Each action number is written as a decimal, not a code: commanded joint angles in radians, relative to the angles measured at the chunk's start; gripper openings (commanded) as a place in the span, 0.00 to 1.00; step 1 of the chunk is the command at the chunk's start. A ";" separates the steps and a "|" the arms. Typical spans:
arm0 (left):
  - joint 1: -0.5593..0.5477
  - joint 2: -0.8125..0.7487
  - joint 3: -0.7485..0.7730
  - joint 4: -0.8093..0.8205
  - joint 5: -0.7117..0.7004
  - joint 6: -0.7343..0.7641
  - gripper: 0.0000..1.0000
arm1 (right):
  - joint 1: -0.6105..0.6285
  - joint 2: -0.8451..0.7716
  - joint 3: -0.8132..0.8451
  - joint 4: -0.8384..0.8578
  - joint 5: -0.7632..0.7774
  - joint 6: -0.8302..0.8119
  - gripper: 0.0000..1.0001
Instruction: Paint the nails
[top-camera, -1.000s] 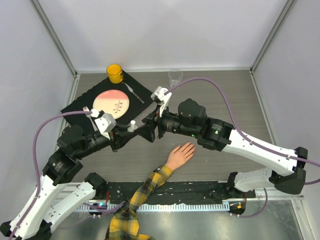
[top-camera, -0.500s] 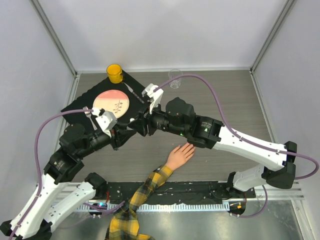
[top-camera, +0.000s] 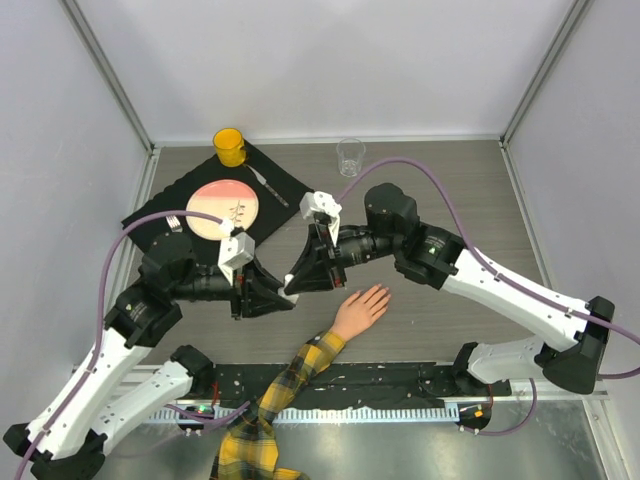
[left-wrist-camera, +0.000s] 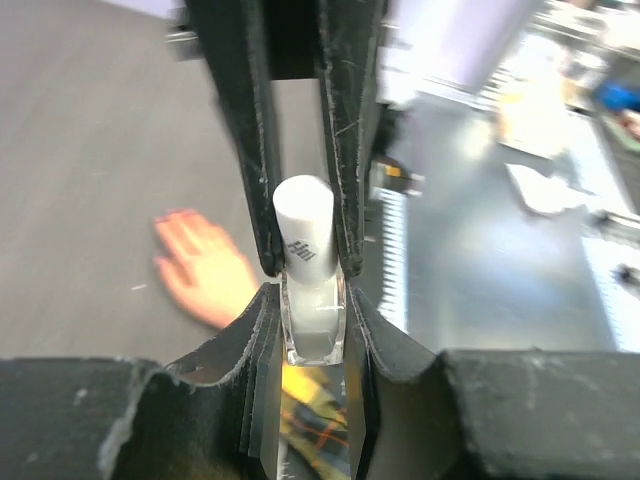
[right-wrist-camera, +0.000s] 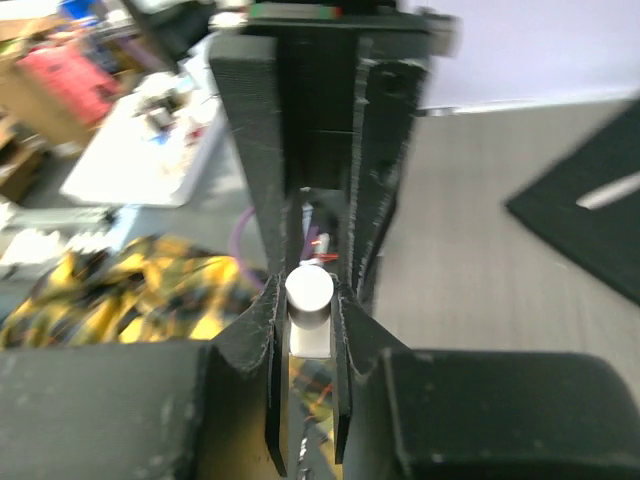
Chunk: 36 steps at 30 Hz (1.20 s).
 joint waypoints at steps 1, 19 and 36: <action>-0.008 0.022 0.029 0.149 0.255 -0.024 0.00 | -0.011 0.007 -0.061 0.117 -0.331 0.028 0.01; -0.008 -0.028 0.018 0.048 -0.409 0.099 0.00 | -0.020 -0.103 -0.040 0.042 0.406 0.221 0.64; -0.009 -0.065 -0.013 0.100 -0.511 0.015 0.00 | 0.137 0.056 0.170 -0.015 0.728 0.292 0.59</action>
